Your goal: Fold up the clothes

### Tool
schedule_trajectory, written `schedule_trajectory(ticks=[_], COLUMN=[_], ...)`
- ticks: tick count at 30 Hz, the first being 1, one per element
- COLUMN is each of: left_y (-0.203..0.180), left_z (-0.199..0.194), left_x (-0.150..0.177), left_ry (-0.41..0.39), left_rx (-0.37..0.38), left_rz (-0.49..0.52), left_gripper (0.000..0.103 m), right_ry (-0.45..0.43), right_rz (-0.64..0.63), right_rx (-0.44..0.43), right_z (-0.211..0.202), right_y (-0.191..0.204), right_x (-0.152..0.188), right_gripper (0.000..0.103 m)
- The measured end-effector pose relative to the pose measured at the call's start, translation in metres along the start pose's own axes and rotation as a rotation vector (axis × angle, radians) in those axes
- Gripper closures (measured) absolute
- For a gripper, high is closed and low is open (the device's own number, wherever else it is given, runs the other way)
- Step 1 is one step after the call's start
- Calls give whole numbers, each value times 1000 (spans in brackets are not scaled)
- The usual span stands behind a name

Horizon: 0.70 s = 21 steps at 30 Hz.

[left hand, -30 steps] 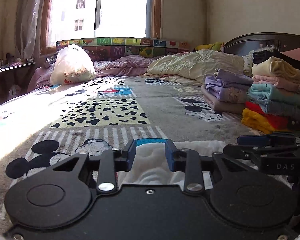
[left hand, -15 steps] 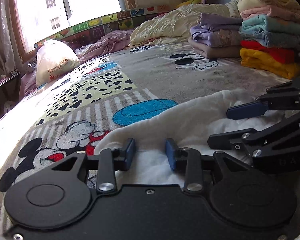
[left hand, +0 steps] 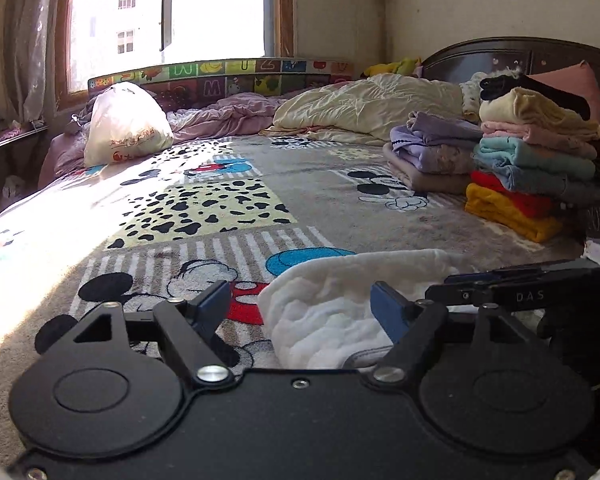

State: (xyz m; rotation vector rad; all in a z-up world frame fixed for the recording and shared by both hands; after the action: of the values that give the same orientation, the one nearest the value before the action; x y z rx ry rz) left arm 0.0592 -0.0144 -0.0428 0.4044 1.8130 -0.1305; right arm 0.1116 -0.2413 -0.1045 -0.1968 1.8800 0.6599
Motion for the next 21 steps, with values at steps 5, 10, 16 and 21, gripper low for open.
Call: schedule_trajectory(ticks=[5,10,16,21], left_y=[-49,-53,-6,23], left_z=[14,36,27,24], left_x=[36,39,37,67], left_ry=[71,88,97,145], left_rx=[-73,-198,-258,-298], left_rz=[386,330,-152,-656], left_gripper=[21,42,44,47], right_ry=[-5,-8,2,-3], right_rz=[92,96,76,99], right_rx=[-25,-29,-25,-37], right_z=[2,2,2,2], right_y=[-9,-8,-9,-10], right_x=[-2,-1,0,0], right_gripper=[46,45,46,46])
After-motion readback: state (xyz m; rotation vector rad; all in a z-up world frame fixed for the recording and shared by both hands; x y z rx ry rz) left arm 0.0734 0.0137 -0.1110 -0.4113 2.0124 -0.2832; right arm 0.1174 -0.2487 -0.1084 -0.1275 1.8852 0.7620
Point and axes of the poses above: each gripper's, at about its wrist camera, not at the fingertips, and z roughly the way its jaws point, y to its left, x to its underside, the point moved 4 cm from there along z, roughly the way its jaws point, and after that the axes turned 9 degrees about -y, right-handed, at the moved point
